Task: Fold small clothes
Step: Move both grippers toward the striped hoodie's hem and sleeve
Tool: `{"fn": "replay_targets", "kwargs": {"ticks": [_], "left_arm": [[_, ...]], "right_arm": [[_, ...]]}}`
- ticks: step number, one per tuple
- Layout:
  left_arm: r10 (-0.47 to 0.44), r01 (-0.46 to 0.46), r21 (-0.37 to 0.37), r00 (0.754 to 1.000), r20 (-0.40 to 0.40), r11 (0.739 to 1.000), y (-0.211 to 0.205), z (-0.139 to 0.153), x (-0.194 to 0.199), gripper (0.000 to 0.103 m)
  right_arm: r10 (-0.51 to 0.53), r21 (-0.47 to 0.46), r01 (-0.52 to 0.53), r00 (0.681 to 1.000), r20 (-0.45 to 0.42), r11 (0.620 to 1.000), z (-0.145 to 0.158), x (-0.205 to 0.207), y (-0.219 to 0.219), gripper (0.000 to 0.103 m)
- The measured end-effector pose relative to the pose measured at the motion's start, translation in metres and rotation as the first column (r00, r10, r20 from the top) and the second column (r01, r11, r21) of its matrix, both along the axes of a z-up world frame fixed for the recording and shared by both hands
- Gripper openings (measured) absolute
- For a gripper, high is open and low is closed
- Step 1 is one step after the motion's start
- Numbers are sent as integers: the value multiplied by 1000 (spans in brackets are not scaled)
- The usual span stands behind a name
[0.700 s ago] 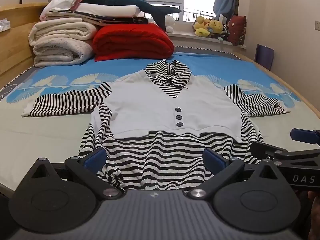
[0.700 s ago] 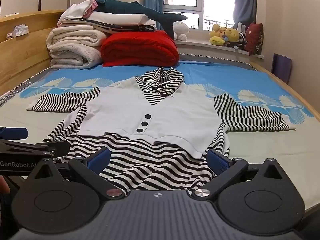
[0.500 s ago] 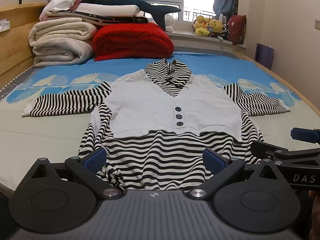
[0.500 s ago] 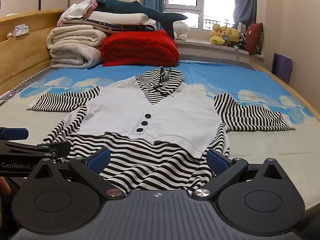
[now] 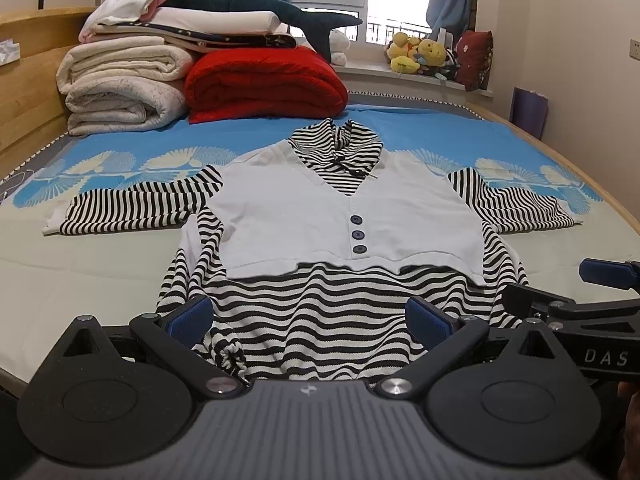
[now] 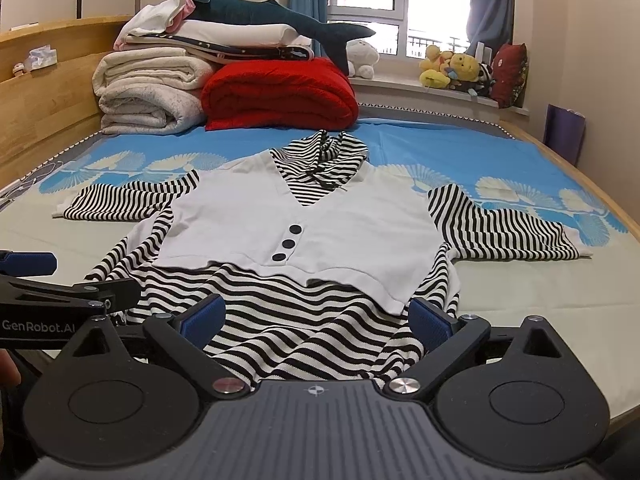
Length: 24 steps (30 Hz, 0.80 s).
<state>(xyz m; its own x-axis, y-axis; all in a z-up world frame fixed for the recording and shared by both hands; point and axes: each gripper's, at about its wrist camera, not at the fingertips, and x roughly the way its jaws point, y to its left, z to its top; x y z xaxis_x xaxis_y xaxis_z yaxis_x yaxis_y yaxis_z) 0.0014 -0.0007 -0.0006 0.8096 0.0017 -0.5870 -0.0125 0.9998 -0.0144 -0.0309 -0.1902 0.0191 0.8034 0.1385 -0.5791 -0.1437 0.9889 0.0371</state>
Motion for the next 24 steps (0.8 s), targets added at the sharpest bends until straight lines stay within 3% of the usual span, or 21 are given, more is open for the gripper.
{"fn": "replay_targets", "kwargs": {"ticks": [2,4,8,10,12,14,15,17,19,20,22,24], "left_arm": [[0,0,24,1000,22,1000,-1,3,-1,102],[-14,8,76,997,76,997,-1,11,-4,102],[-91,75,129,988,125,989,7,34,7,102],[-114,100,121,986,121,988,17,38,20,101],[-120,92,176,980,159,980,28,46,34,94],[-110,75,218,982,151,973,40,44,51,74],[-101,69,244,987,122,967,47,40,60,68],[-67,68,280,998,-13,957,67,25,81,51],[14,17,240,992,-128,971,95,7,96,42],[72,-29,213,978,-195,977,108,1,106,38],[130,-102,121,960,-249,987,131,-10,117,38],[178,-160,83,937,-301,984,149,-15,126,38]], "right_arm": [[-8,6,8,1000,5,1000,1,1,-3,94],[-16,20,16,1000,11,1000,4,1,-9,85],[-30,41,27,997,65,999,31,6,-36,82],[-18,32,15,994,105,999,48,15,-51,82],[-3,24,0,991,132,1000,59,27,-66,80],[-5,14,3,989,148,1000,59,39,-79,78],[-18,5,18,988,154,1000,55,43,-84,78],[-72,-16,75,986,148,997,36,50,-94,72],[-153,-24,155,984,91,988,13,54,-102,53],[-209,-1,209,978,24,978,5,59,-107,50],[-250,78,252,968,-34,965,-4,63,-116,48],[-254,66,260,963,-89,963,-14,72,-118,48]]}}
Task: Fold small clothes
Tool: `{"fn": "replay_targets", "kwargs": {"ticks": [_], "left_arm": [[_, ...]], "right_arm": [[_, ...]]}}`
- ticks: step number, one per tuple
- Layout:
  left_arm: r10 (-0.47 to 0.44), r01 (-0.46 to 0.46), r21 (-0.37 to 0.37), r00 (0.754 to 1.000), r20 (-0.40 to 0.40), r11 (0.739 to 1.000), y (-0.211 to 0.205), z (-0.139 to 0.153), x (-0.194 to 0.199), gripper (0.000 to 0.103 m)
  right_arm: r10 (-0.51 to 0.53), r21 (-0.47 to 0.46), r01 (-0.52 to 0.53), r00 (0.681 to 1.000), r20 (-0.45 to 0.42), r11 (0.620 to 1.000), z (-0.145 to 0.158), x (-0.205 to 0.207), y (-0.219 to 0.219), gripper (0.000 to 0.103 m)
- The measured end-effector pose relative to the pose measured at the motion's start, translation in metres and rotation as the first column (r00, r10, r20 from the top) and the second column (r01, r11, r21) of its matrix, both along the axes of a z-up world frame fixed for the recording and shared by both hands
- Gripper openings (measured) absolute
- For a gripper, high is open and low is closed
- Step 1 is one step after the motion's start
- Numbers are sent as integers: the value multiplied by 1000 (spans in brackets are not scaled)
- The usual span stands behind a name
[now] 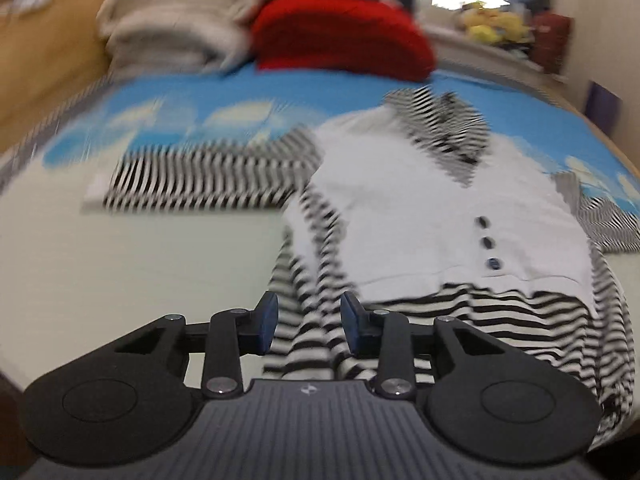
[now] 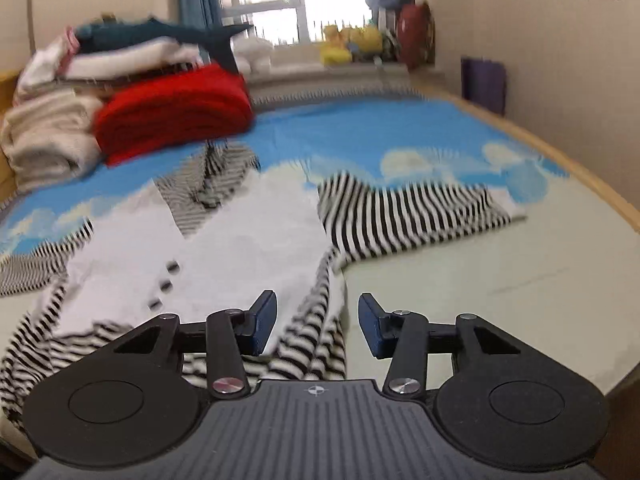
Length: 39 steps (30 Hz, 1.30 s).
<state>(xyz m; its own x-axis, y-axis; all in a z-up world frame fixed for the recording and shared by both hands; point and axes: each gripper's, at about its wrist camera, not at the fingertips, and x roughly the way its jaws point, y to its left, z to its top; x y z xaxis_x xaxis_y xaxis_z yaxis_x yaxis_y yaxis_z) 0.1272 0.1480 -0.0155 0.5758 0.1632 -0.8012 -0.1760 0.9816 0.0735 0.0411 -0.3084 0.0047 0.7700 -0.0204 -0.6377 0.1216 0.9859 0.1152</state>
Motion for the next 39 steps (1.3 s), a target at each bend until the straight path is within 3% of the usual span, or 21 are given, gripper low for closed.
{"fn": "replay_targets", "kwargs": {"ticks": [3,5,11,15,18,20,21,22,23,26,29,31,34,36,39], "left_arm": [[66,-72,-154,997,-43,985,22,-19,1,41],[93,-113,-222,991,-98,968,30,-29,2,52],[151,-210,-288,965,-214,934,34,-58,3,70],[170,-249,-320,952,-255,914,32,-72,5,72],[183,-272,-319,942,-282,908,30,-79,6,72],[188,-279,-319,939,-287,906,30,-81,4,68],[181,-273,-322,940,-288,907,29,-82,3,62],[169,-262,-322,942,-289,910,27,-83,2,48],[152,-245,-318,945,-289,916,25,-83,1,27],[121,-206,-329,958,-260,922,20,-76,-7,8],[41,-109,-387,983,-179,916,5,-57,-22,7],[-13,-43,-377,989,-145,925,-6,-48,-31,7],[42,-110,-330,977,-208,938,0,-56,-42,7],[99,-176,-306,962,-253,936,8,-62,-47,8],[115,-190,-347,967,-225,918,12,-54,-49,18]], "right_arm": [[-9,84,19,993,-121,996,-18,14,-5,49],[-19,136,48,978,-209,990,-33,22,-7,50],[-7,194,94,914,-405,977,-74,27,2,58],[-11,215,124,887,-462,969,-94,27,3,60],[-3,220,121,883,-469,968,-102,26,5,59],[14,229,103,888,-459,968,-103,24,8,50],[35,236,81,891,-452,968,-103,22,10,32],[55,242,61,894,-444,968,-101,21,12,11],[61,245,54,898,-436,968,-99,19,10,6],[21,284,98,922,-387,954,-84,11,-7,3],[-40,279,144,937,-348,949,-73,3,-25,3],[-87,256,185,932,-352,949,-73,-1,-35,3],[-92,250,206,911,-403,946,-84,-4,-43,3],[-21,273,152,903,-430,950,-90,-2,-35,3],[26,243,90,899,-437,966,-89,-1,-21,6]]}}
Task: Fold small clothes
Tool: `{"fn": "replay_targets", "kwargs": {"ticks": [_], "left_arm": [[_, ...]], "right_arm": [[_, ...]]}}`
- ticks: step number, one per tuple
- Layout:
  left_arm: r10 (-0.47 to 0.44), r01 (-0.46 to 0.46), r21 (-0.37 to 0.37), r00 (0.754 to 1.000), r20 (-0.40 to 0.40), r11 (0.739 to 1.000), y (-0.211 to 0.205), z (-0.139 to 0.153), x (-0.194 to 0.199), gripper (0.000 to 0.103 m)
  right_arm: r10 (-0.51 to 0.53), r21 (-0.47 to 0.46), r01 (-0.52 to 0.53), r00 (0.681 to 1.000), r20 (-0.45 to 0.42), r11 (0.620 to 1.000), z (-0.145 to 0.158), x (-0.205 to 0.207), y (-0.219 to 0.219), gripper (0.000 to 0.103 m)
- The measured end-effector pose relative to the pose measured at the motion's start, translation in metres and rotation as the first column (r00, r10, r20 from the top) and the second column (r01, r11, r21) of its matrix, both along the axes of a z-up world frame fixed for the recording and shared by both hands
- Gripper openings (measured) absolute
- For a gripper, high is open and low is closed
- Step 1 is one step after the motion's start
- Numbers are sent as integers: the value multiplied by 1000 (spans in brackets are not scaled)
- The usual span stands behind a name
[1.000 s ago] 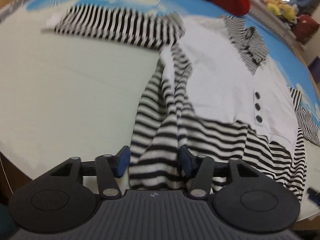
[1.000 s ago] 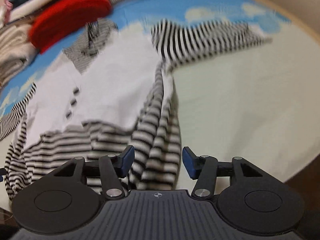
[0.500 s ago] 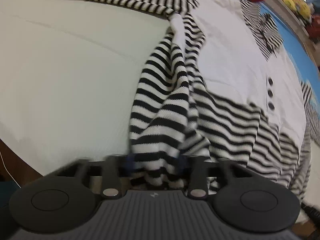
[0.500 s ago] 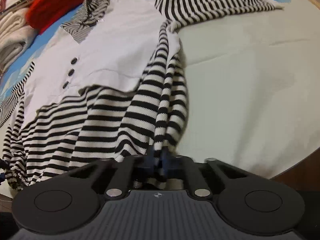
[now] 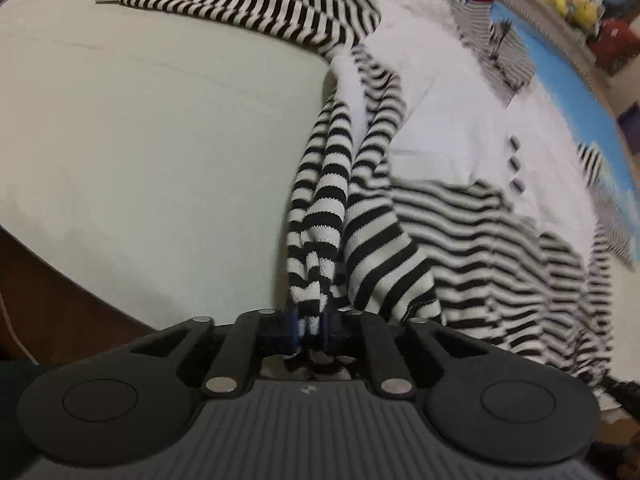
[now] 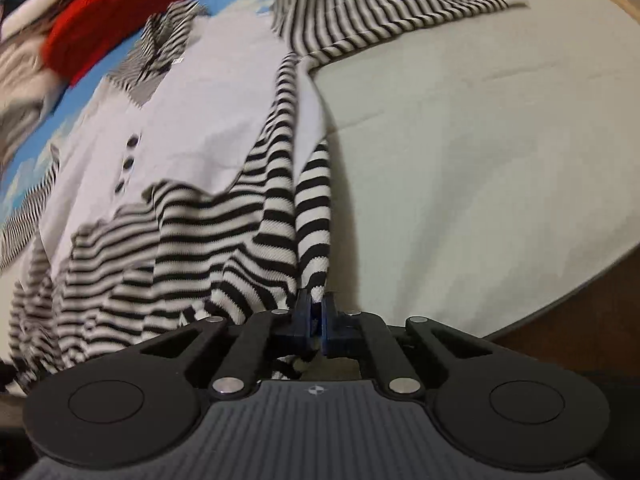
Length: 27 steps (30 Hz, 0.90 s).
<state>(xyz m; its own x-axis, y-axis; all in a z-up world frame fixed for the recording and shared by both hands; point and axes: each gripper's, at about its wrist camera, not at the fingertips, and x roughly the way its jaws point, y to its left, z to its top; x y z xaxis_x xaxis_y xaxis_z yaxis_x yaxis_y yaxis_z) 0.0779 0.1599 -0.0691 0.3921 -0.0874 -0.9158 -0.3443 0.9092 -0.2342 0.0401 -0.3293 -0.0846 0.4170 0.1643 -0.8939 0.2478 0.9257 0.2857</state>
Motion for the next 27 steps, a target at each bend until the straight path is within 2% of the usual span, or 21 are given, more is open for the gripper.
{"fn": "replay_targets", "kwargs": {"ticks": [1,2,3,4,6,7,10,15,16,17,18,19,21,24,26,27], "left_arm": [[10,-9,-19,1000,22,1000,1,5,1,29],[18,-16,-37,999,47,999,2,10,0,49],[26,-23,-47,997,77,999,1,15,-1,61],[31,-26,-48,994,107,999,0,19,-2,72],[27,-20,-52,990,140,998,-7,23,0,75],[21,-13,-56,989,144,998,-12,23,1,77],[7,-3,-43,995,100,999,-18,14,8,83],[-25,25,24,1000,-7,999,-27,-7,21,84],[-35,36,56,999,-26,998,-27,-10,22,80],[-44,48,104,998,-44,993,-27,-13,18,59],[-46,58,152,996,-78,987,-25,-16,17,53],[-39,52,147,995,-88,988,-21,-18,14,52],[-39,49,137,996,-78,989,-19,-15,11,50],[-56,63,161,997,-46,985,-24,-6,11,53],[-58,54,166,998,18,985,-30,4,10,59],[-65,54,169,996,64,984,-31,12,9,60]], "right_arm": [[-9,-7,9,1000,11,1000,2,0,1,11],[-27,-1,27,999,27,1000,5,3,1,15],[-50,9,49,998,49,999,9,3,-1,27],[-64,16,63,996,68,998,12,3,-2,48],[-85,16,84,992,97,996,16,2,-3,73],[-83,19,82,991,107,996,17,2,-2,75],[-57,37,53,994,98,998,11,9,5,75],[-29,3,29,1000,1,1000,-9,14,11,75],[-26,-5,26,1000,-10,1000,-11,13,12,74],[-17,-16,16,1000,-22,1000,-13,12,13,71],[-8,-33,8,1000,-28,999,-14,12,14,49],[3,-46,-5,999,-33,999,-15,11,15,28],[14,-42,-16,1000,-27,999,-14,8,16,22],[36,-59,-38,999,-31,998,-12,6,18,22],[21,-61,-23,999,-30,998,-9,6,15,25],[7,-71,-8,1000,-15,997,-5,5,15,32]]}}
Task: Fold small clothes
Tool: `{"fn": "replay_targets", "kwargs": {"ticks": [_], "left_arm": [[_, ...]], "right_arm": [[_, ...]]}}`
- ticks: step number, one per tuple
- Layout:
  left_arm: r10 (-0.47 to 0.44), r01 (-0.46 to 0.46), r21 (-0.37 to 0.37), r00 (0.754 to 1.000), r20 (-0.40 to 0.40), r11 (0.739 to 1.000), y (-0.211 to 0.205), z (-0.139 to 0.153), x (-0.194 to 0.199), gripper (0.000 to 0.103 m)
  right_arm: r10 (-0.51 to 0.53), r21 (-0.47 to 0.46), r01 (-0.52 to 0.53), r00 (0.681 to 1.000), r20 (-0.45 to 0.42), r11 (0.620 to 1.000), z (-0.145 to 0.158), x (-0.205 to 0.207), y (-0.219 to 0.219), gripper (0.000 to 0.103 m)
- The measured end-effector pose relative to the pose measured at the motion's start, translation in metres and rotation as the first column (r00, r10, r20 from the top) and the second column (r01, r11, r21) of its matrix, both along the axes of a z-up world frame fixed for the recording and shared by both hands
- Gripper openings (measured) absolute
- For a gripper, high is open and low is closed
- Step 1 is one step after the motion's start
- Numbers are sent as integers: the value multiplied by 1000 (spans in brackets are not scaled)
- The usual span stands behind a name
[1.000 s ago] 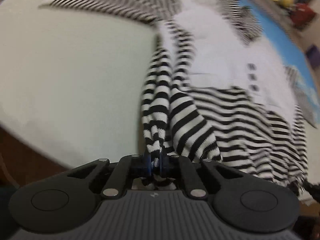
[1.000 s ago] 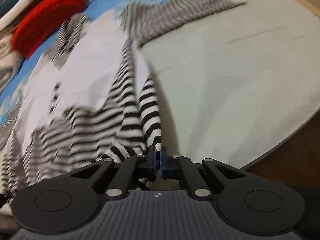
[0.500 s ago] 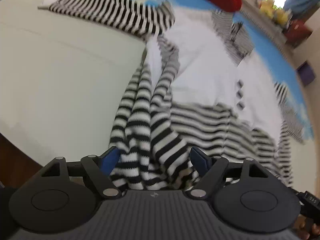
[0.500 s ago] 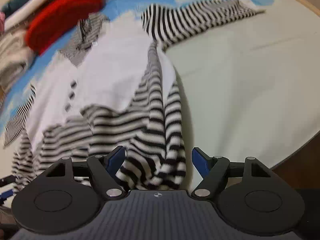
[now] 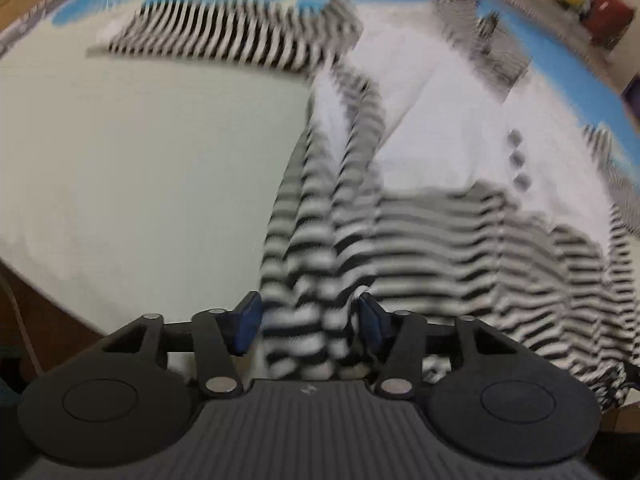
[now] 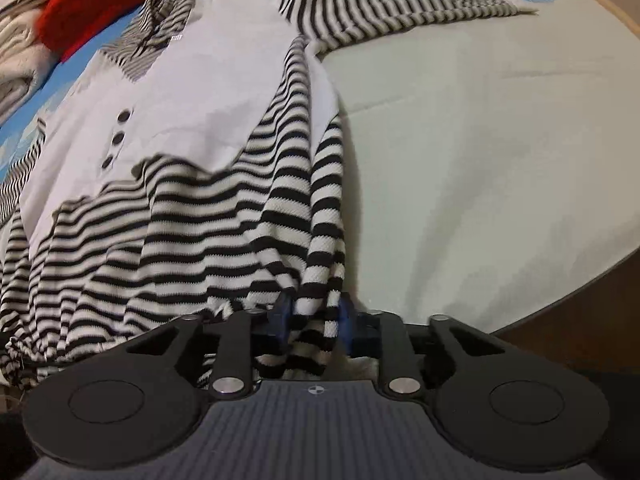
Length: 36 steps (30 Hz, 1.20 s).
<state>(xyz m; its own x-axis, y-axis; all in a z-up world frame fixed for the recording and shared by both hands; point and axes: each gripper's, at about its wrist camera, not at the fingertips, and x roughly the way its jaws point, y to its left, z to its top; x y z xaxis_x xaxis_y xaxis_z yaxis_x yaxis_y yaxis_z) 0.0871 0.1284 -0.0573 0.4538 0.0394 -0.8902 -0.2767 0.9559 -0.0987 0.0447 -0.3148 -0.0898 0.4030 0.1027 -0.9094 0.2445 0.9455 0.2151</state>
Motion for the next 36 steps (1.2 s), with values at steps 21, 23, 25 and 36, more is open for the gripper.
{"fn": "replay_targets", "kwargs": {"ticks": [21,23,25,36], "left_arm": [[-124,122,140,992,8,983,-36,1,12,59],[-117,105,153,990,77,983,-38,13,10,66],[-122,94,171,980,159,981,-41,27,7,73],[-143,74,186,909,392,980,-58,66,4,80]], "right_arm": [[95,-259,-83,995,34,962,7,-2,31,59],[103,-306,-58,986,133,950,23,-5,32,59],[112,-327,-30,966,233,944,42,-8,32,59],[227,-320,-47,803,551,946,139,18,11,61]]}}
